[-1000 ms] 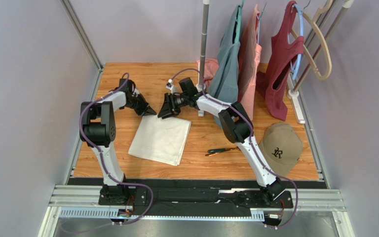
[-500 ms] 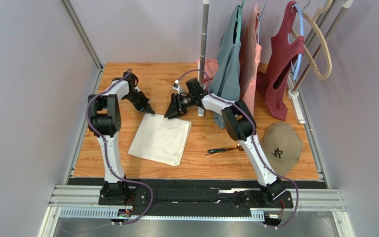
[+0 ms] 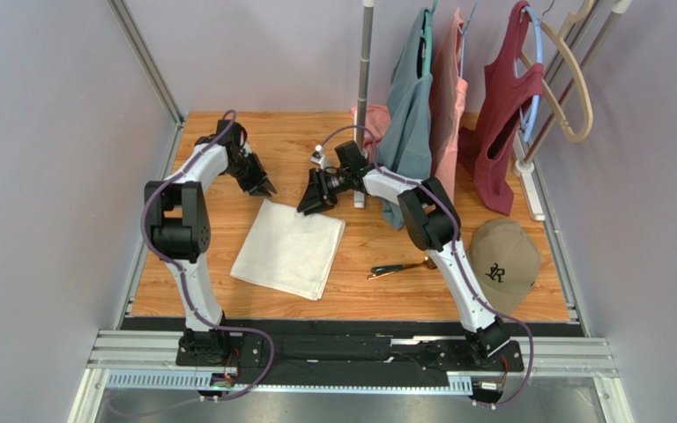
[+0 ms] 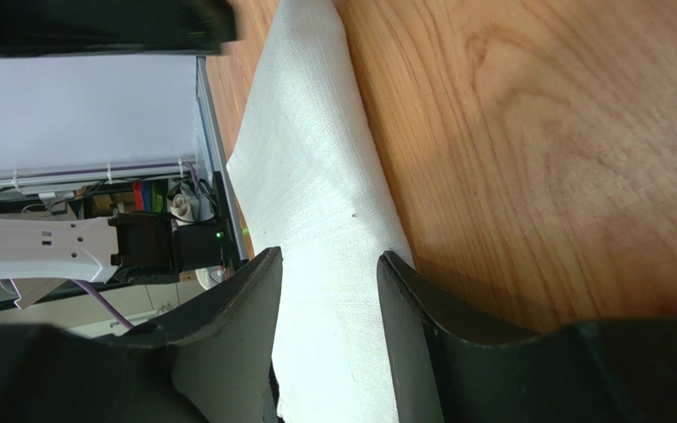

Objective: Fold the napkin into a case and place the utensils inside
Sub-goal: Smooth out the square-folded napkin at the center of the board.

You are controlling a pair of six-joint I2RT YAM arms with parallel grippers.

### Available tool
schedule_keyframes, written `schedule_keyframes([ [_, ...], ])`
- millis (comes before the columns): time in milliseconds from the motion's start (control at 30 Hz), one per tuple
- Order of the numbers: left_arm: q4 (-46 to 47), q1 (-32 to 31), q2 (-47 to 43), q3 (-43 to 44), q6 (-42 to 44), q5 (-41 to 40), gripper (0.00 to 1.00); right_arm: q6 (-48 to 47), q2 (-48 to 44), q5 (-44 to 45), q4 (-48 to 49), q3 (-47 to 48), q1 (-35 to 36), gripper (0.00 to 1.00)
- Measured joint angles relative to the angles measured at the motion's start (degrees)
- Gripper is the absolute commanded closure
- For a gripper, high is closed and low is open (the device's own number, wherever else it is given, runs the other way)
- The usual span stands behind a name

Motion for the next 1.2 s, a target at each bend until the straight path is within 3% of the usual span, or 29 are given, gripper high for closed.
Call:
schedule_keyframes([
  [67,2.67,0.02,-4.46,-2.45,-0.04,2.73,0.83,0.02,0.0,-0.02,-0.09,0.0,0.0,0.49],
  [133,5.88,0.02,-6.64,-3.56,-0.31,6.49,0.83,0.02,0.0,0.0,-0.11,0.0,0.0,0.49],
  [300,18.1,-0.04,-5.86,-13.57,-4.74,14.45,1.0,0.04,0.0,-0.02,-0.13,0.0,0.0,0.49],
  [567,29.83,-0.63,-4.02,-24.81,-15.02,17.49,1.0,0.02,0.0,-0.02,-0.13,0.0,0.02,0.49],
  [967,37.24,-0.57,-3.52,-28.35,-27.41,14.47,1.0,-0.48,-0.92,-0.04,-0.15,-1.2,0.07,0.41],
  [1200,38.18,-0.66,-4.55,-29.51,-30.14,12.59,1.0,-4.52,-4.39,-0.48,-1.6,-5.97,-0.11,0.36],
])
